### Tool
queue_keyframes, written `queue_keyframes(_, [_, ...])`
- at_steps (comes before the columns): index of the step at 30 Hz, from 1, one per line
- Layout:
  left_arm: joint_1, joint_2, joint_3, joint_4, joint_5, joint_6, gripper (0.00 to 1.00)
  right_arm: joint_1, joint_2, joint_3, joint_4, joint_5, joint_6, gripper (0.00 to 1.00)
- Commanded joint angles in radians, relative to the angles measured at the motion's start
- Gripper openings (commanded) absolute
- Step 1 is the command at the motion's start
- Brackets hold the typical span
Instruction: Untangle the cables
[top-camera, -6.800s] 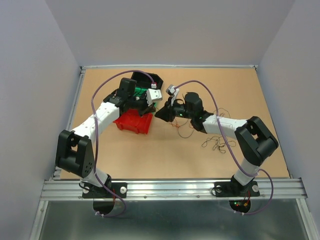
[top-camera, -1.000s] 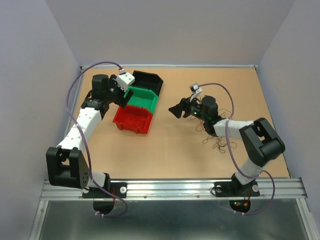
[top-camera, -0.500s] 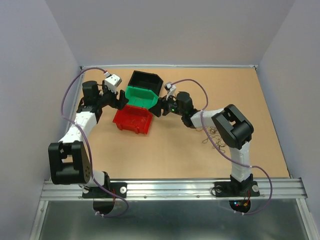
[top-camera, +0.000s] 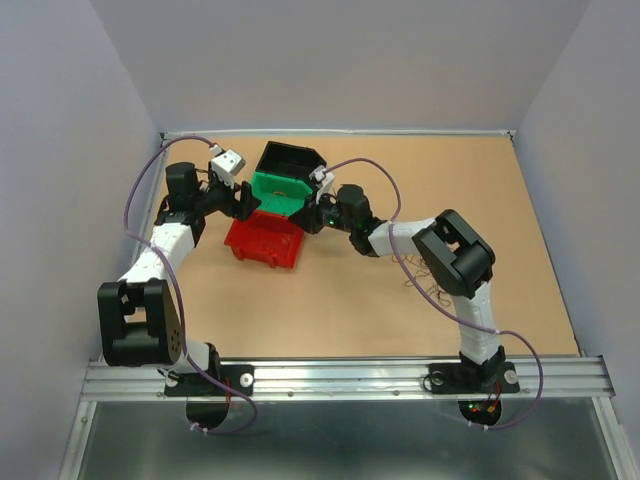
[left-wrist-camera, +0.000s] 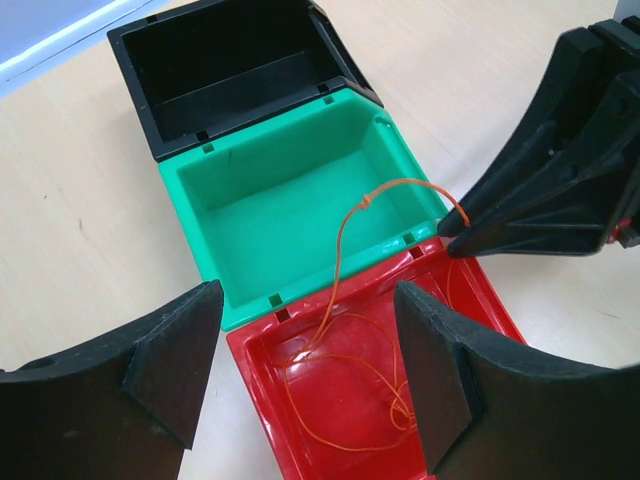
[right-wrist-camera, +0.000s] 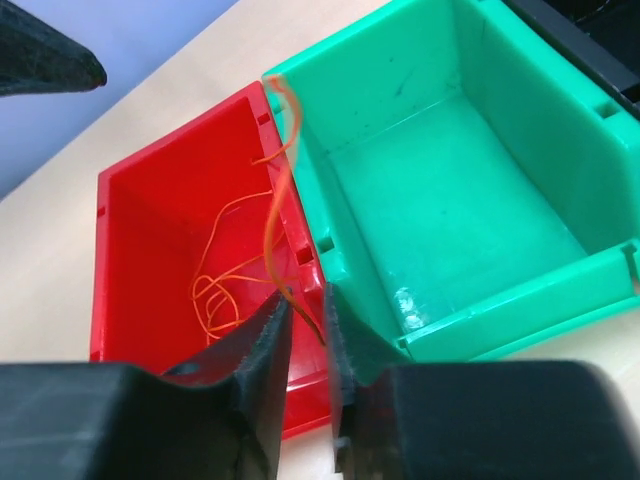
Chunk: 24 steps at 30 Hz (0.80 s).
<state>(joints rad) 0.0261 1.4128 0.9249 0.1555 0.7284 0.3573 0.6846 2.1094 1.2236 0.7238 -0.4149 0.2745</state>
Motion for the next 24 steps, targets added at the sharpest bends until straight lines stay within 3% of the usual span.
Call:
queue_keyframes(1, [-0.002,0.008,0.003,0.038,0.032,0.003,0.8,0.018,0.005,0.047,0.009,0.019,-0.026,0.1])
queue_keyframes(10, [0.0,0.006,0.002,0.038,0.048,0.011,0.79,0.053,-0.039,0.036,-0.001,-0.007,-0.032,0.0])
queue_keyframes(24, [0.031,0.032,0.026,0.023,0.066,-0.015,0.78,0.138,0.024,0.163,-0.184,0.021,-0.126,0.01])
